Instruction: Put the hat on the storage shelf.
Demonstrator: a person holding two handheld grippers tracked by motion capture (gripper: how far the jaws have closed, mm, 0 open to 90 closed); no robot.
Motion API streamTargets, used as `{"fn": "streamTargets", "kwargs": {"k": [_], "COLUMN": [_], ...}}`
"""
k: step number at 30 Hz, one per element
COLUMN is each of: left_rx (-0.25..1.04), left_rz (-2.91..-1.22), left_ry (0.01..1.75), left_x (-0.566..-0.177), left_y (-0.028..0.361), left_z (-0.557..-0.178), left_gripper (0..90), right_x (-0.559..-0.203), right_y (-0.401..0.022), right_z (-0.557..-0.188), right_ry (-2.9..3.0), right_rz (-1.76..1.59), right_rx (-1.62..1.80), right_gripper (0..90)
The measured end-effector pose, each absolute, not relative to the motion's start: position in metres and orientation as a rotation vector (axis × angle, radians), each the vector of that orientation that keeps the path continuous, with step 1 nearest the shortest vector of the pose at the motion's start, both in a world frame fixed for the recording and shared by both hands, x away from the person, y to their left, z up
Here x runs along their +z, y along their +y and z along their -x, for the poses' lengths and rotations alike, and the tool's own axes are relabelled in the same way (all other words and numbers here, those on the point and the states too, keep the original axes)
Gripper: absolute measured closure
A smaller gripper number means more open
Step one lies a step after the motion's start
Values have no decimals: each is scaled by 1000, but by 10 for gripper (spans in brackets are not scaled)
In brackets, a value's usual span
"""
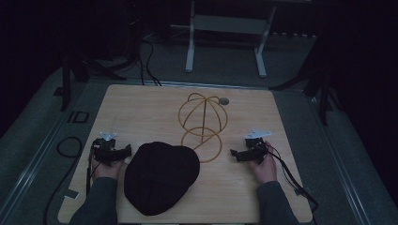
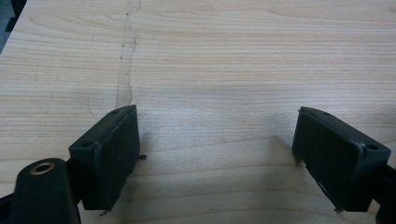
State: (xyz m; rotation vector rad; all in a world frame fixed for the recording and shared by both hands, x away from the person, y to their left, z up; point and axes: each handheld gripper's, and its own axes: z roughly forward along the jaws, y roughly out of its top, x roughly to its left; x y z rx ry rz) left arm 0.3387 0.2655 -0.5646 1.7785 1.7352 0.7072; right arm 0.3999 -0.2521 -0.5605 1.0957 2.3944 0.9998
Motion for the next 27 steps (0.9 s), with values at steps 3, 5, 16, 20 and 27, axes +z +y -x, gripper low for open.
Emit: {"fn": "streamTargets", "kwargs": {"k": [3,5,16,20,27], "left_rx": [704,696,622,584,548], "left_rz": [-1782,-1789,-1867,-1918,-1936], "left_ry": [1731,1731,1702,1659,1604], "left_x": [-565,-564,-554,-543,-518], "left_y": [265,265,261,258,258], "left_z": [-339,-339,-331,-325,-314], "left_gripper": [150,158,394,406,414], "right_x": [-561,-561,-561,-560,-560], "right_y": [-252,-252,-252,-252,-252], "right_z": [-400,-400,-399,-399,-398], "right_ry": [2393,2392,2386,2386,2384], "right_rz": [-1096,-1097,-1106,-1110,-1111], "right_rx": [999,999,998,997,997], "right_gripper": [101,101,101,101,101]}}
